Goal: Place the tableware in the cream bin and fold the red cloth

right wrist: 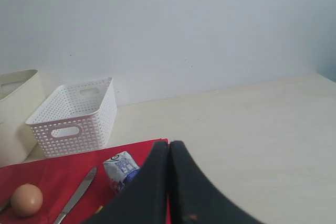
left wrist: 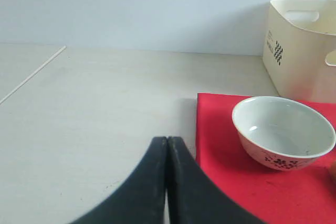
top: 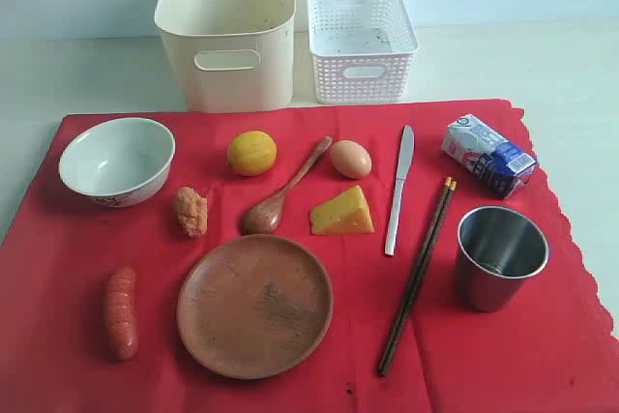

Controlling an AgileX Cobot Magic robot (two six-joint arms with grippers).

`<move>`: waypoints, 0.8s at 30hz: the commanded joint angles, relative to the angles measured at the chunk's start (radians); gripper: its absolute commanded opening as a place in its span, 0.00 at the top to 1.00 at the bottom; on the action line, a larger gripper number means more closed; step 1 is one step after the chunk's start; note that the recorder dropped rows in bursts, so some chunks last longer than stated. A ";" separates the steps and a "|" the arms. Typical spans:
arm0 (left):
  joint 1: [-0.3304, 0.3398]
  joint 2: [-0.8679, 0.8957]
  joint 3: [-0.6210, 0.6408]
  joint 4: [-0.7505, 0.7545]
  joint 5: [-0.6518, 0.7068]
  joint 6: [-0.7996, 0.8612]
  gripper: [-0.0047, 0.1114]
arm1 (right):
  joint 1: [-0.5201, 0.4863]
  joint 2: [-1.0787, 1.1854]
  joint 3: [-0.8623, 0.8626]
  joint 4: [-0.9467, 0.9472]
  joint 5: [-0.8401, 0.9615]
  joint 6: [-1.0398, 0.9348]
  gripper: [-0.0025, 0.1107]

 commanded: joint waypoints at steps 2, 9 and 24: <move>0.003 -0.005 0.001 -0.004 -0.008 -0.008 0.95 | 0.003 -0.006 0.004 -0.006 -0.014 -0.002 0.98; 0.003 -0.005 0.001 -0.004 -0.008 -0.008 0.95 | 0.003 -0.006 0.004 -0.006 -0.014 -0.002 0.98; 0.003 -0.005 0.001 -0.004 -0.008 -0.008 0.95 | 0.003 -0.006 0.004 -0.006 -0.033 -0.002 0.98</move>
